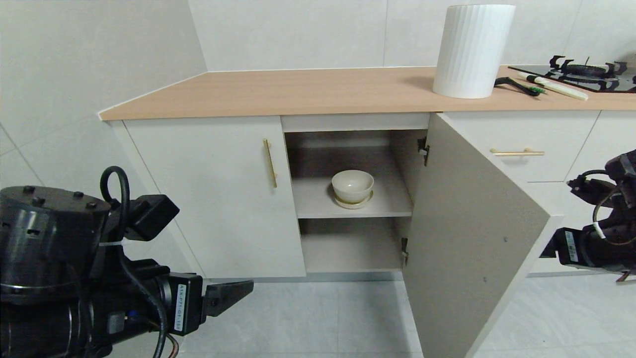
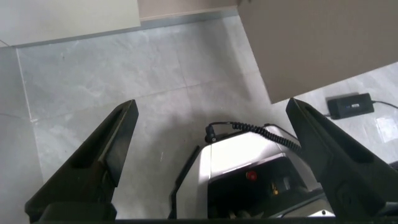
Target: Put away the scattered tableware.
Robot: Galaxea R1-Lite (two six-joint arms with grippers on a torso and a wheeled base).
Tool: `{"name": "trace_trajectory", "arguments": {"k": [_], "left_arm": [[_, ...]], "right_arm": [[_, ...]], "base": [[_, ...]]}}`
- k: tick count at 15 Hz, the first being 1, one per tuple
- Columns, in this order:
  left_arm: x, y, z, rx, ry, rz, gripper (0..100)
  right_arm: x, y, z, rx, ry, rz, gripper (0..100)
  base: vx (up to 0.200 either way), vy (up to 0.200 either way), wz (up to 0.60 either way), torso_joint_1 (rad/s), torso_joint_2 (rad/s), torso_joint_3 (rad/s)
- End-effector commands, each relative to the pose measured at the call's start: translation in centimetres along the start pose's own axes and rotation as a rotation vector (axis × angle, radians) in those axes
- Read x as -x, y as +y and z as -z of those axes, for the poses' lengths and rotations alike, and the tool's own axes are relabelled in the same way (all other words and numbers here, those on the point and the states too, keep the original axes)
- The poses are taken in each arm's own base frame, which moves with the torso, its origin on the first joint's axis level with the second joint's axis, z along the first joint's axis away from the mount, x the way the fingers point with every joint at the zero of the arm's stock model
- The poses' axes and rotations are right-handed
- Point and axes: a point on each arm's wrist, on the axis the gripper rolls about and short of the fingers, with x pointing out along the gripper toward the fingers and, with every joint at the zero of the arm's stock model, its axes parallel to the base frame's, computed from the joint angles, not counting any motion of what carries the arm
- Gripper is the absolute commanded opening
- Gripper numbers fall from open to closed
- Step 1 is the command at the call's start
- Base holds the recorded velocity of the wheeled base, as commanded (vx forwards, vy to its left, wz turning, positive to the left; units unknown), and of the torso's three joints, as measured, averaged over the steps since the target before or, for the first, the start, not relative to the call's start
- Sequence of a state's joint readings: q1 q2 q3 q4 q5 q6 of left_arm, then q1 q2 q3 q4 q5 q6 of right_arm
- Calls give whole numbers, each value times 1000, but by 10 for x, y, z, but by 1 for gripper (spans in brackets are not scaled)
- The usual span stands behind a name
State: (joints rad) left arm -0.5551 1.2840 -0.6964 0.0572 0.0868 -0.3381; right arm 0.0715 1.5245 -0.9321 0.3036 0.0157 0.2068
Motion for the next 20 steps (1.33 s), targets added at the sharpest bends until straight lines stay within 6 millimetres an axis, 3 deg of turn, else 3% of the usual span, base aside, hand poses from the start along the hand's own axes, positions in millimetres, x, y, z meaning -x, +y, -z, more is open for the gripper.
{"name": "trace_trajectory", "arguments": {"k": [1,2,3,4,6,7,13,20], "left_arm": [[-1,0,0,0,-2,5,100],[-1,-1,-1,2,-6,8,100],[-1,-1,-2,21,-17,12,100],[0,-1,-3,27,-20,13,100],[0,-1,-3,28,-24,15,100],[1,-1,-3,28,-26,14,100],[0,-1,-4,28,-29,-1,100],[-1,-1,-2,22,-19,0,100]], "right_arm": [[-5,38,5,118,12,-107,100],[-8,49,6,145,3,-137,100],[-19,78,4,182,-39,-216,100],[-28,95,4,198,-51,-255,100],[-38,109,4,222,-43,-276,100],[-52,125,3,246,-31,-296,100],[-87,148,1,188,-110,-351,100],[-94,159,3,147,-140,-382,100]], "base": [[0,0,0,0,0,0],[0,0,0,0,0,0],[0,0,0,0,0,0],[0,0,0,0,0,0],[0,0,0,0,0,0],[0,0,0,0,0,0],[0,0,0,0,0,0],[0,0,0,0,0,0]]}}
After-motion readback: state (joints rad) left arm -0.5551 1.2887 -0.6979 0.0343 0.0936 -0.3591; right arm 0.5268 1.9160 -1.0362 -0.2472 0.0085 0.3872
